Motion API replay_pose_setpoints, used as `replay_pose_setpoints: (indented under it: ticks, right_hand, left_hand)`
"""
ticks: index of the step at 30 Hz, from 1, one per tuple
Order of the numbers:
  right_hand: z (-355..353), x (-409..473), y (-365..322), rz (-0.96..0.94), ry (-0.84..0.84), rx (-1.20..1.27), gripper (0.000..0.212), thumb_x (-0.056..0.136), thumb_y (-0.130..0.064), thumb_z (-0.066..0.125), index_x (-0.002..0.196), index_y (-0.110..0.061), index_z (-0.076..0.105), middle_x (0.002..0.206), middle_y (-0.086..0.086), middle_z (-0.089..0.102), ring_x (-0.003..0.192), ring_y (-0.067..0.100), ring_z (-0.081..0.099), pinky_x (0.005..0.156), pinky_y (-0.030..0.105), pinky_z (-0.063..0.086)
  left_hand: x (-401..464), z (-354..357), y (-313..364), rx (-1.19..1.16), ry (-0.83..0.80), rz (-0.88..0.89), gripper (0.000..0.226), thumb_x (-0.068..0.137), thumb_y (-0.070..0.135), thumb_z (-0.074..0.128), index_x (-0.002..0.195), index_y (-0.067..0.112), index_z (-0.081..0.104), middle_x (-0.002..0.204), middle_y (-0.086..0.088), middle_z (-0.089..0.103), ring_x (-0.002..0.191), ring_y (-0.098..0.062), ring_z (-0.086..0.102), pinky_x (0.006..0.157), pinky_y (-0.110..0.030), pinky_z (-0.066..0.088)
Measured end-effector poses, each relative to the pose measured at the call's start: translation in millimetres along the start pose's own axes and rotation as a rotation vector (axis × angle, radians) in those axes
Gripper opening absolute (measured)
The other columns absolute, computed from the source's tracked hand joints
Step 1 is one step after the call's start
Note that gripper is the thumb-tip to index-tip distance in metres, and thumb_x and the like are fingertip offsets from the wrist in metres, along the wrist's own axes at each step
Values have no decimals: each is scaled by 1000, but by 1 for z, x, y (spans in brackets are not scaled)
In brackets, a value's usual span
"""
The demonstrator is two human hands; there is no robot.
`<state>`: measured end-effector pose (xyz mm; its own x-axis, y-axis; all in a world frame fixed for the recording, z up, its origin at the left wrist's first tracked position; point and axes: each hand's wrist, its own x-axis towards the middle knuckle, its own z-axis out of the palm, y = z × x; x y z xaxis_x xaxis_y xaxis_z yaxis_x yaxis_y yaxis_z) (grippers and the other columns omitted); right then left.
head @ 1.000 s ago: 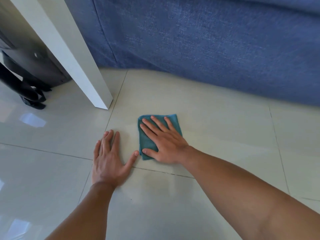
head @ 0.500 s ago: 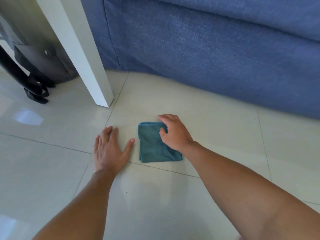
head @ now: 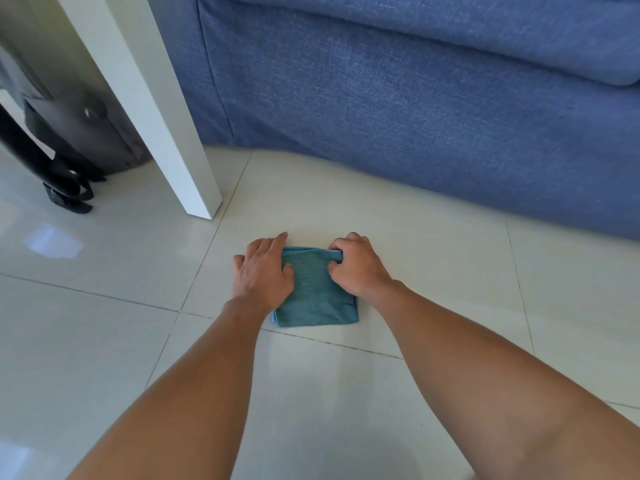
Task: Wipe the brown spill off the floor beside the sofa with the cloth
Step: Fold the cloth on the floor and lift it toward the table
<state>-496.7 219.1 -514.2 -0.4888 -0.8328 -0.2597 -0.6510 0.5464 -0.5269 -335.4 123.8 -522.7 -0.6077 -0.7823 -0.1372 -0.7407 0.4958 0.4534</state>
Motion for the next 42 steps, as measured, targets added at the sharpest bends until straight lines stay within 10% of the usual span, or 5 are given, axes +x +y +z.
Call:
replay_pose_setpoints:
  ticks: [5, 23, 30, 36, 42]
  right_hand:
    - [-7, -5, 6, 5, -15, 168, 18, 85, -8, 64, 82, -26, 62, 93, -4, 61, 84, 19, 59, 71, 30, 48]
    - [-46, 13, -22, -120, 515, 412, 10, 84, -8, 57, 88, -17, 60, 72, -8, 59, 66, 17, 54, 62, 33, 45]
    - [-34, -8, 14, -212, 255, 224, 18, 76, -16, 47, 64, -11, 60, 53, -1, 54, 54, 25, 53, 52, 36, 46]
    - [-8, -12, 22, -188, 163, -106, 28, 95, -35, 57, 116, -19, 68, 119, -3, 65, 114, 19, 56, 102, 39, 47]
    - [22, 3, 5, -262, -125, -411, 69, 105, -54, 33, 165, -29, 9, 174, -1, -3, 159, 24, -10, 127, 48, -9]
  left_hand:
    - [14, -6, 9, 130, -79, -4, 49, 95, 24, 54, 143, 26, 51, 134, -5, 51, 124, -28, 40, 103, -42, 32]
    - [39, -59, 38, -361, 347, 131, 10, 97, 21, 55, 101, 23, 64, 94, 7, 69, 85, -21, 61, 73, -35, 51]
    - [0, -22, 6, -240, 183, 292, 16, 86, 22, 54, 96, 23, 67, 83, 12, 65, 73, -16, 61, 67, -33, 55]
    - [-20, -3, -29, -33, 202, 147, 40, 81, 24, 43, 111, 15, 68, 114, 0, 66, 108, -24, 59, 91, -42, 45]
    - [-47, 3, -63, 14, 210, -91, 58, 84, 26, 40, 138, 9, 54, 149, -7, 45, 139, -29, 41, 113, -45, 30]
